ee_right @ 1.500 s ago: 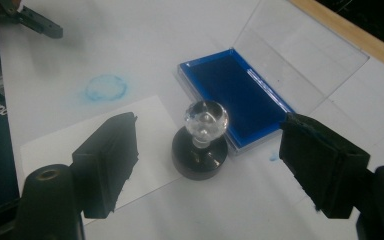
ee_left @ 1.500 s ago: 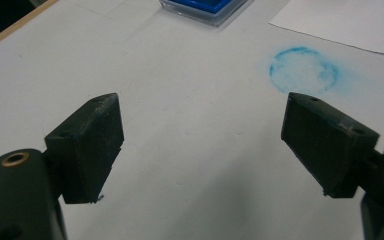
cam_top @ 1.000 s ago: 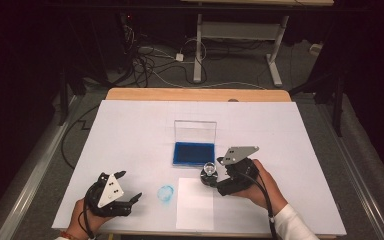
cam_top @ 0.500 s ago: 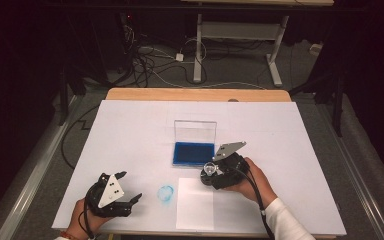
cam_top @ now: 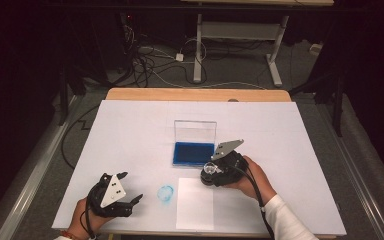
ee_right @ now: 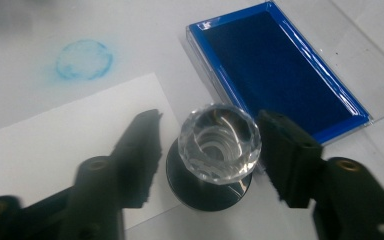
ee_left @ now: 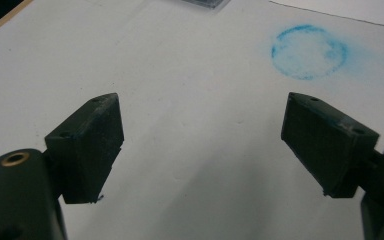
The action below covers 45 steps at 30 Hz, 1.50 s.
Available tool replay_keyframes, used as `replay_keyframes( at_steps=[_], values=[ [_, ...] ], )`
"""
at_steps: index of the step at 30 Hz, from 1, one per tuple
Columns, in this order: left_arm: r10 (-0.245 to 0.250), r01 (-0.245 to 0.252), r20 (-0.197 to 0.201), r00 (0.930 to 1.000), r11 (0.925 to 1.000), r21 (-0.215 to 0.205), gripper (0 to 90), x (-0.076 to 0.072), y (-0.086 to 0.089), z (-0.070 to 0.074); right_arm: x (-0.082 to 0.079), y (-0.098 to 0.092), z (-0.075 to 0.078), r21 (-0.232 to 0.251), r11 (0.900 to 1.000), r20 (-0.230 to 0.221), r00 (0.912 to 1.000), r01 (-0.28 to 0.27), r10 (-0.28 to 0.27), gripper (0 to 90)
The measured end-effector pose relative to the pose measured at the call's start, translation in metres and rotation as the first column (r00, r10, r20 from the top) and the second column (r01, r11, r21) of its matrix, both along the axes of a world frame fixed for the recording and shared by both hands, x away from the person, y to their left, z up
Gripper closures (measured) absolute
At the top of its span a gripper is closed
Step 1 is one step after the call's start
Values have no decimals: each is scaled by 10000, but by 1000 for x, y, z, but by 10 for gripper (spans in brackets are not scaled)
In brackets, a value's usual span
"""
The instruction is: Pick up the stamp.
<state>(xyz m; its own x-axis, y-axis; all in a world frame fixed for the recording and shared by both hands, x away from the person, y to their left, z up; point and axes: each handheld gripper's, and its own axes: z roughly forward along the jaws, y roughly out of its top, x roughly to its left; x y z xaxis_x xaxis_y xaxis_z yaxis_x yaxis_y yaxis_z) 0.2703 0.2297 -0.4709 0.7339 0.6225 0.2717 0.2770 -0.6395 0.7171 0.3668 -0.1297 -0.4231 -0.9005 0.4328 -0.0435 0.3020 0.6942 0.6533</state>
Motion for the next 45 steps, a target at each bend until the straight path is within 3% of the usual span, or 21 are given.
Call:
replay_keyframes(
  at_steps=[5,13,45],
  values=[
    [-11,11,-79,10000,10000,63,162,1,-1,-1,1,4,-2,-461,9989,39,9999,-119,121,487],
    [-72,74,-79,9999,9998,163,161,1,-1,-2,0,4,-1,-617,9980,53,9999,-140,144,528],
    [-232,233,-33,9997,9990,369,162,1,-4,-2,-1,1,-3,-363,9992,164,9997,-149,155,566]
  ],
)
